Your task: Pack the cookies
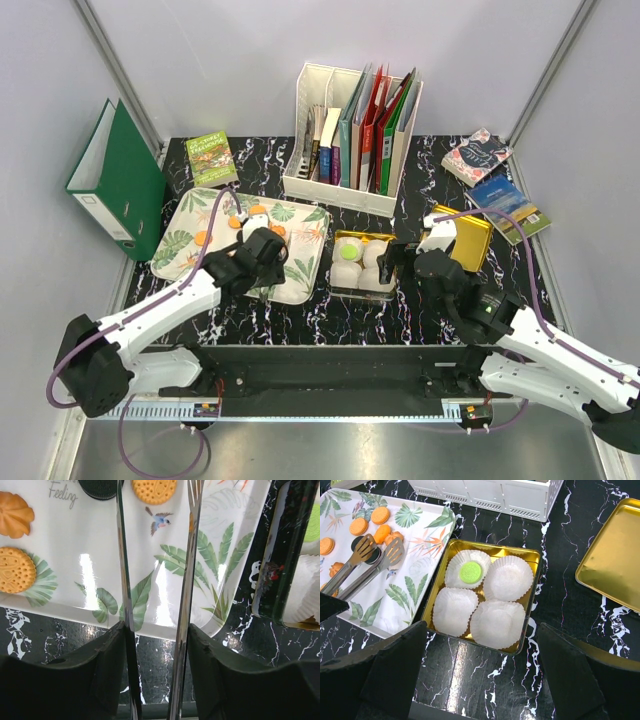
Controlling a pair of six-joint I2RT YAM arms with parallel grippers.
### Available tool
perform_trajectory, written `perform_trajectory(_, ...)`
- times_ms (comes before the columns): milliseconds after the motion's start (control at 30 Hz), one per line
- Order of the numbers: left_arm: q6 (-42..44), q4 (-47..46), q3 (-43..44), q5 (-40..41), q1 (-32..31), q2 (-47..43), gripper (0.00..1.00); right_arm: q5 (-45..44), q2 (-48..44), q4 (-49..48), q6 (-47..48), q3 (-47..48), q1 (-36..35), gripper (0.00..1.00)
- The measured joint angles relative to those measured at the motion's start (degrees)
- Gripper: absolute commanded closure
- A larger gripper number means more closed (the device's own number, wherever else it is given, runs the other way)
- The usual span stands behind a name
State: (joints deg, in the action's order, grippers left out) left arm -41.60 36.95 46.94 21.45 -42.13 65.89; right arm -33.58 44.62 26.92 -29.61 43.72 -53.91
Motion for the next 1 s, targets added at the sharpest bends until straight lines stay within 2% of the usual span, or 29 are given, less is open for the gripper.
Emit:
perform_trajectory(567, -0.3, -2.4, -2.6, -2.9, 0.7, 1.3, 0.54, 0.0, 0.0, 0.0, 0.0, -0.3, 0.0, 0.0)
perform_trajectory(667, -0.5, -2.7, -2.9, -3.4, 0.8, 1.0, 0.62, 0.0, 0.0, 0.0, 0.0, -0.3, 0.0, 0.0)
perform_trajectory(800, -0.7, -2.7, -3.5, -4.2, 0.8, 0.7, 0.81, 0.0, 0.1, 0.0, 0.0, -0.3, 0.0, 0.0)
perform_trajectory(1000, -0.4, -2.3, -3.3, -4.7, 0.8, -1.3, 0.84, 0.0, 0.1, 0.0, 0.0, -0.3, 0.0, 0.0)
